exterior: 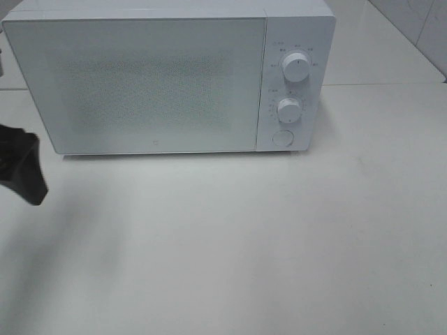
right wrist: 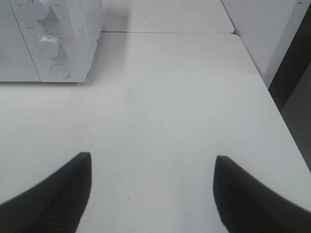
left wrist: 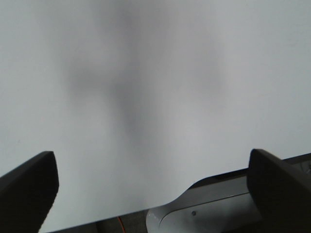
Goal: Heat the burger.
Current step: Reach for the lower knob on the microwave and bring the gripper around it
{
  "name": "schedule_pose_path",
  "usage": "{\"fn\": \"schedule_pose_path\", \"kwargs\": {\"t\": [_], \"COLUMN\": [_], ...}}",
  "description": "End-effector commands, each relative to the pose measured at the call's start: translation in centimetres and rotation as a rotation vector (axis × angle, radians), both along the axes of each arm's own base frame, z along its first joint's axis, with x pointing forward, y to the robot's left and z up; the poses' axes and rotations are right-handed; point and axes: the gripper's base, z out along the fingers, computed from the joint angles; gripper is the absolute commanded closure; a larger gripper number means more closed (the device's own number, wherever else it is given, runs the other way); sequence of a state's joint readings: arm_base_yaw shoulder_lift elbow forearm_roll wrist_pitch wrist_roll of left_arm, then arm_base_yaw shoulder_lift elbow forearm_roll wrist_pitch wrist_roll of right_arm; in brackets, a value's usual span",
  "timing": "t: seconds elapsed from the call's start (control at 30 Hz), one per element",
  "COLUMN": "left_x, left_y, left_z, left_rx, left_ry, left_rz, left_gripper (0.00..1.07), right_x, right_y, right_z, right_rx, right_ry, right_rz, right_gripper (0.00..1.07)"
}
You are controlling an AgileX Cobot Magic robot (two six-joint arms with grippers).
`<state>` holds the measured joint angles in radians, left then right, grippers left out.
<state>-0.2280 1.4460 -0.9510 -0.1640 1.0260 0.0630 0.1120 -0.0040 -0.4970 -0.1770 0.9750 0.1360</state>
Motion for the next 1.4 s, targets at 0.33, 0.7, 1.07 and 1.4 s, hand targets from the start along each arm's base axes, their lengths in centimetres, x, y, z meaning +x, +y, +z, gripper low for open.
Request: {"fn": "schedule_pose_path", "kwargs": {"t": [0.33,0.7,1.07,1.4], "left_x": [-6.0,-12.3,-17.6,-20.9], "left_y": [4.5,4.9,5.4,5.7], "left_z": [0.3,0.4,2.6,3.8], "left_rx": [0.032,0.001,-0.04,-0.071], "left_ry": [-0.016,-0.154,-0.454,-0.672], "left_rz": [0.13,0.139,0.148,0.148], "left_gripper": [0.09,0.09,0.09,0.09], "right_x": [-0.4,-0.4,-0.4,-0.4], "right_y": [0.0,0.0,0.0,0.0], "right_z": [0.1,0.1,0.1,0.1], "right_rx": [-0.005,-0.005,-0.005,-0.005], "right_ry": [-0.036,-0.036,-0.036,-0.036], "right_rz": [0.0,0.0,0.0,0.0], "right_gripper": [0.41,0.41,0.41,0.41]}}
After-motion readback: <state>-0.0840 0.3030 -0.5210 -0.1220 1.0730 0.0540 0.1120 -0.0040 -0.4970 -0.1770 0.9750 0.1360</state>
